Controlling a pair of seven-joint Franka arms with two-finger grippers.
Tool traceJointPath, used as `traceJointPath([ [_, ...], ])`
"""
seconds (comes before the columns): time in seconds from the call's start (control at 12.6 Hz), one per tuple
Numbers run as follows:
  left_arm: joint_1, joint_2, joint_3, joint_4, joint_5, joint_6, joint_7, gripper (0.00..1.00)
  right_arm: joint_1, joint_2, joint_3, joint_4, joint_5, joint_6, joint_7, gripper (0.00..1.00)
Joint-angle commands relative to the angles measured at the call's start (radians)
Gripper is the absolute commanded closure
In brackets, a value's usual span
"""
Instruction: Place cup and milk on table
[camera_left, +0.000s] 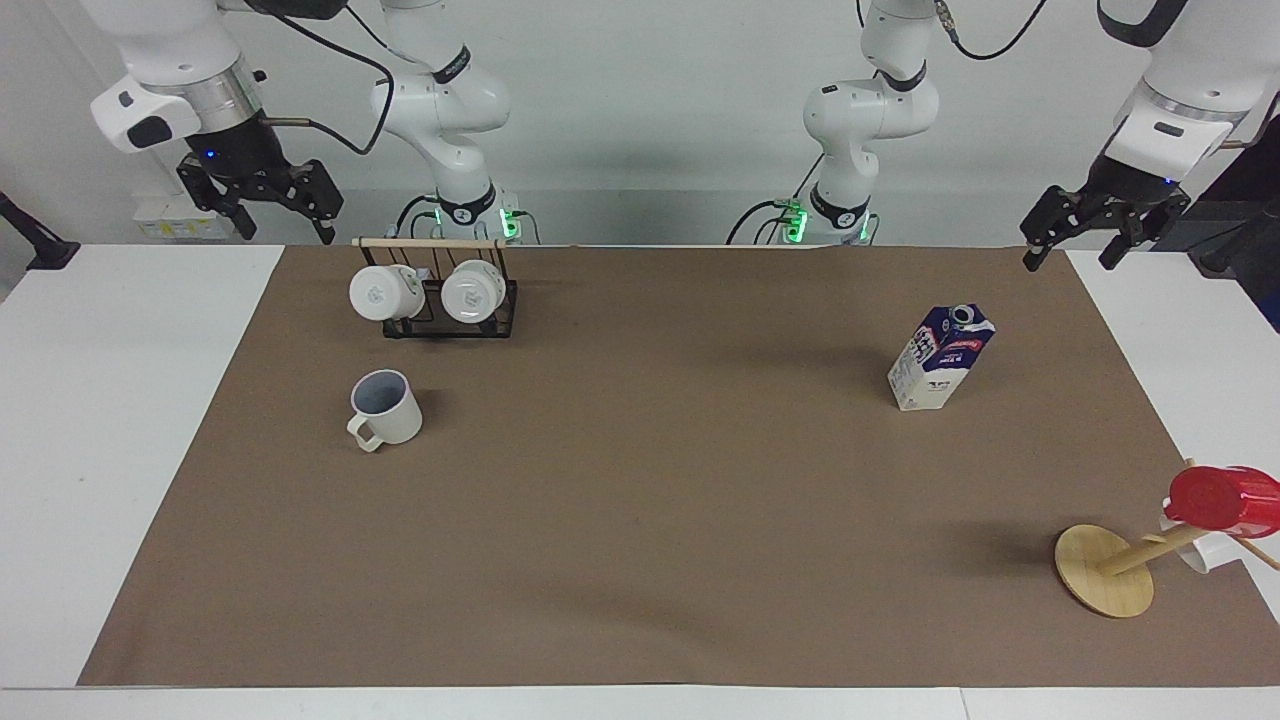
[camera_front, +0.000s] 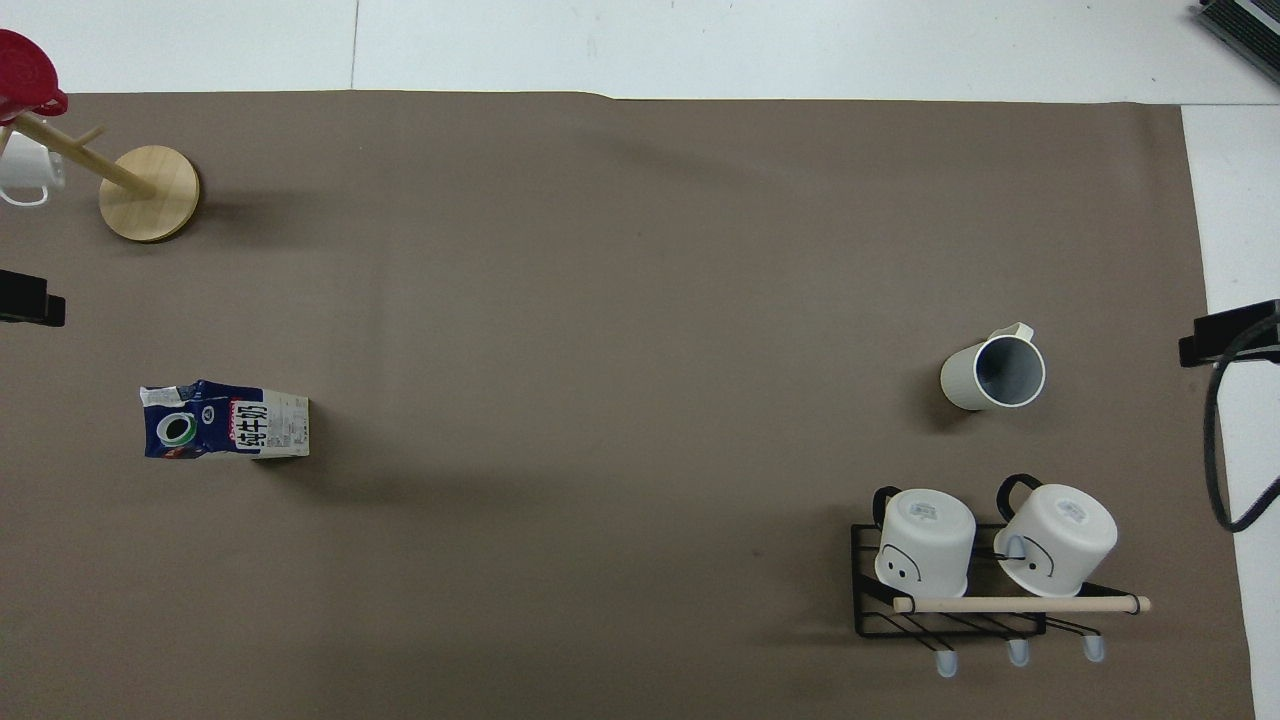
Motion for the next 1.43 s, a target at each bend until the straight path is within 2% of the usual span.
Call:
traceJointPath([
  [0.0,-0.002,-0.012,0.001,-0.005,0.010,-0.005,0.000,0.00,-0.003,-0.023,0.005,-0.033,0.015,0.020,0.028,0.00],
  [0.87,-0.002,-0.014,0.001,-0.005,0.010,-0.005,0.000,0.00,-0.001,-0.025,0.005,-0.054,0.015,0.050,0.028,0.00],
  [1.11,-0.002,-0.014,0.001,-0.005,0.010,-0.005,0.000,0.00,-0.006,-0.025,0.005,-0.095,0.015,0.096,0.026,0.00],
  [1.35,-0.002,-0.012,0.001,-0.005,0.010,-0.005,0.000,0.00,0.005,-0.023,0.007,-0.186,0.015,0.168,0.016,0.00],
])
